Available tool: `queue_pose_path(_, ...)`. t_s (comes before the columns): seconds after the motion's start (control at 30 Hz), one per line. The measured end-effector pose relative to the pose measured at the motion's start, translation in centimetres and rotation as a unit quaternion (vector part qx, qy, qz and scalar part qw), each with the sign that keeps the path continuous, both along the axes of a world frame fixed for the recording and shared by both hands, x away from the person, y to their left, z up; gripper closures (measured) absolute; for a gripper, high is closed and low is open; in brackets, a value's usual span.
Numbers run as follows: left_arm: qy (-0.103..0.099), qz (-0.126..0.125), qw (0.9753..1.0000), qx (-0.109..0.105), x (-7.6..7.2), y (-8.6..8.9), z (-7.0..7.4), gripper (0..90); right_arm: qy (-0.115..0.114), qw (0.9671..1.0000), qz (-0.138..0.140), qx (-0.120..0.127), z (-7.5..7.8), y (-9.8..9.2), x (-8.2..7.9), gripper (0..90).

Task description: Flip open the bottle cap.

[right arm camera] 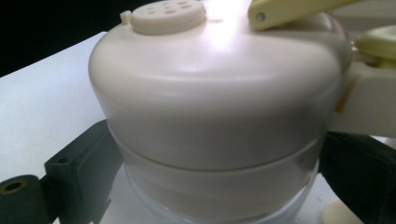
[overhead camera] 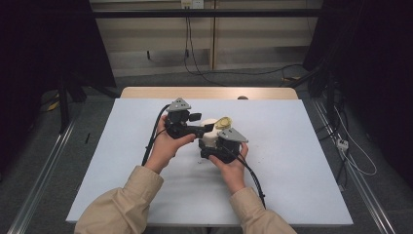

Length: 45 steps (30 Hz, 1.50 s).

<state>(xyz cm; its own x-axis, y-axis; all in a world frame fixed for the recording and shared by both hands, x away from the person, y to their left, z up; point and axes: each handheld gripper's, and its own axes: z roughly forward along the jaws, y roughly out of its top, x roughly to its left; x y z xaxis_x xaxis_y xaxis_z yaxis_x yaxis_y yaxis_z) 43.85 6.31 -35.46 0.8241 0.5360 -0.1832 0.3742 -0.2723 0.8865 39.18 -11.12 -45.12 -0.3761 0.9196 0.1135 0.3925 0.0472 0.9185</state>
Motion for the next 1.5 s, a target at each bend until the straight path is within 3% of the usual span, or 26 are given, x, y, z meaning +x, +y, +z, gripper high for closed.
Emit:
queue_pose_path(0.47,0.006,0.012,0.9999,-0.010,-0.2,1.1,-0.4,13.7,0.003,0.9999,0.004,0.009,0.1,-0.6,-0.8,5.8)
queue_pose_path(0.63,0.008,0.002,0.9997,-0.023,-0.4,1.5,-0.6,8.9,-0.006,0.9999,0.008,-0.007,0.4,-0.9,-1.1,5.9)
queue_pose_path(1.03,0.009,-0.004,0.9996,-0.027,-1.2,3.1,-1.1,7.5,-0.013,0.9993,0.035,-0.006,1.0,-2.0,-2.6,5.8)
queue_pose_path(1.5,-0.005,-0.006,0.9996,-0.028,-2.7,5.6,-2.0,6.7,-0.010,0.9981,0.060,0.010,1.4,-4.8,-4.4,4.9)
